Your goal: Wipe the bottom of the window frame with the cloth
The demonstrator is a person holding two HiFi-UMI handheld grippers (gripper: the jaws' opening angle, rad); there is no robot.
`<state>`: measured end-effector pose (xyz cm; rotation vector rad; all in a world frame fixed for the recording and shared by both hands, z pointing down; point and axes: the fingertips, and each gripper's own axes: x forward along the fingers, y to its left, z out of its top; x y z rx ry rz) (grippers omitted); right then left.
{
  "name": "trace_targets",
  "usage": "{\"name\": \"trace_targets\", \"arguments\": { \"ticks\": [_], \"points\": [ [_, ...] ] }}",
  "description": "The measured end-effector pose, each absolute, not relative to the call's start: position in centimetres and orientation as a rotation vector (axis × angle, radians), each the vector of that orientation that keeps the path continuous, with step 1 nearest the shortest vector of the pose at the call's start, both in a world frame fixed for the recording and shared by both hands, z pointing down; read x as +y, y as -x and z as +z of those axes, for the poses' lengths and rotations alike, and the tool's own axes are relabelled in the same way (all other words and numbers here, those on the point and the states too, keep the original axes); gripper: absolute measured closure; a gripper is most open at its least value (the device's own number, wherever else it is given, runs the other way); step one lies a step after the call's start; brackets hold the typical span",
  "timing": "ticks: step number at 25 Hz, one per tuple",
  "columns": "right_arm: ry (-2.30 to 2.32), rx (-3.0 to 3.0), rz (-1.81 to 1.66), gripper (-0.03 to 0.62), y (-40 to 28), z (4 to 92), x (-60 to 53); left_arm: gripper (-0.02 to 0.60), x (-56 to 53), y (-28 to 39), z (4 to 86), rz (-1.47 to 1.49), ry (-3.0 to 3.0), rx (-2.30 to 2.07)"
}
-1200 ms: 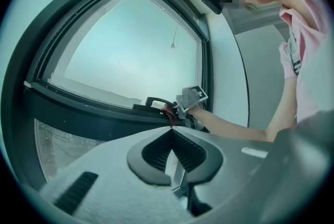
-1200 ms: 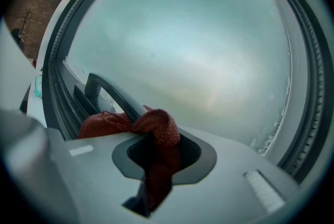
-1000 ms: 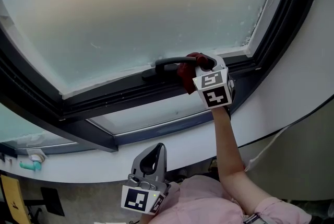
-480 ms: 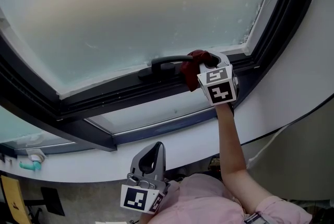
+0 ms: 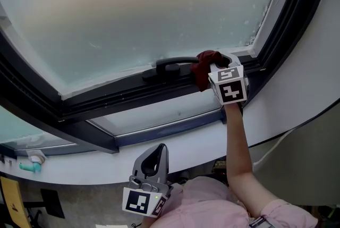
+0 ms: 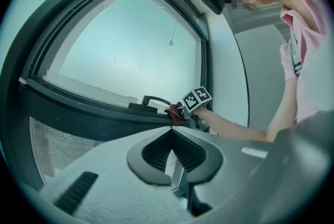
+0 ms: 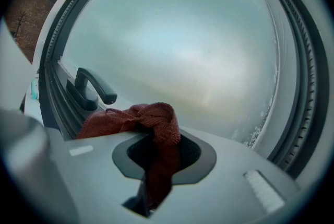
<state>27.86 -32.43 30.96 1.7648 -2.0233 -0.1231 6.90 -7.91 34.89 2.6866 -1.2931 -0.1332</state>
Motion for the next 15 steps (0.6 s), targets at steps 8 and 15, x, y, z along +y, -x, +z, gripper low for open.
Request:
{"name": "trace_targets", "arguments": {
  "ticks": [8, 15],
  "points": [
    [-1.795, -1.999, -0.1, 0.528, -30.0, 31.1, -32.5, 0.582, -8.3, -7.4, 34.7, -0.135, -2.694, -1.28],
    [-1.771, -2.013, -0.078, 0.528, -30.5, 31.6, -32.7, 0.581, -8.5, -7.7, 34.4, -0.147, -2.695, -1.28]
  ]
}}
